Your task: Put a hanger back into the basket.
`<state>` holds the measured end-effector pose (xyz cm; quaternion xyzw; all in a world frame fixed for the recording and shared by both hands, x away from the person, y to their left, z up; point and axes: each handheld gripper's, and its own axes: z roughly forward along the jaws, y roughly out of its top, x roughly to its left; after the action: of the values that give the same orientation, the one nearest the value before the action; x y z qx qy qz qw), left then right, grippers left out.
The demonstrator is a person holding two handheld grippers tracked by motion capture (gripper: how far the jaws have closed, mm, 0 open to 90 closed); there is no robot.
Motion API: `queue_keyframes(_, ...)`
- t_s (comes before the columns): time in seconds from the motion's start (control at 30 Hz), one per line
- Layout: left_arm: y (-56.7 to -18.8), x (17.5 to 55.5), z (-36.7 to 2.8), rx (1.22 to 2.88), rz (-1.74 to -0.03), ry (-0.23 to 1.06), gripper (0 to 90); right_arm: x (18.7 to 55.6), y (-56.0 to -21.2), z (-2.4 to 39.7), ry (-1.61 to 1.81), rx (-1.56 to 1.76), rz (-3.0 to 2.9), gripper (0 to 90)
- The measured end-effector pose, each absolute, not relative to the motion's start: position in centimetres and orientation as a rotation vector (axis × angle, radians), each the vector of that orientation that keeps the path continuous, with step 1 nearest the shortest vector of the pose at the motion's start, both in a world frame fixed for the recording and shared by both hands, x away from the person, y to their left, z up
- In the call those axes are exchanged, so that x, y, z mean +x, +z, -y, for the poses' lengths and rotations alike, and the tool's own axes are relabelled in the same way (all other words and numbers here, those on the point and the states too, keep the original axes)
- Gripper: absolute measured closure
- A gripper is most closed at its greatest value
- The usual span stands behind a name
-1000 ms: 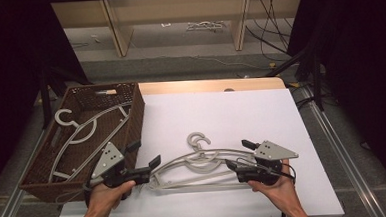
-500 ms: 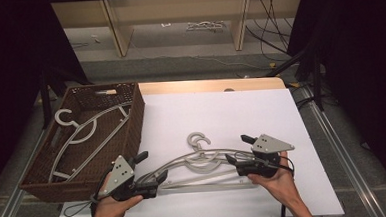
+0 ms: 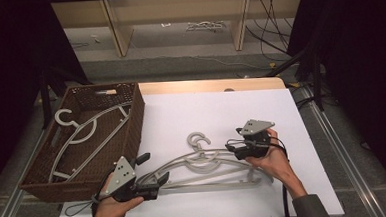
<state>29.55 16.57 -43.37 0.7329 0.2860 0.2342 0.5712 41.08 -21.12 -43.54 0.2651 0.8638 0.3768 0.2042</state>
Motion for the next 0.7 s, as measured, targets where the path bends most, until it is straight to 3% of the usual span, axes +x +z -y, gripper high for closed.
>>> queue_keyframes(0.7, -43.6, 29.6, -16.6, 1.738, -0.684, 0.544, 16.0, 43.4, -46.4, 18.2, 0.788, 0.595, -2.665, 50.6)
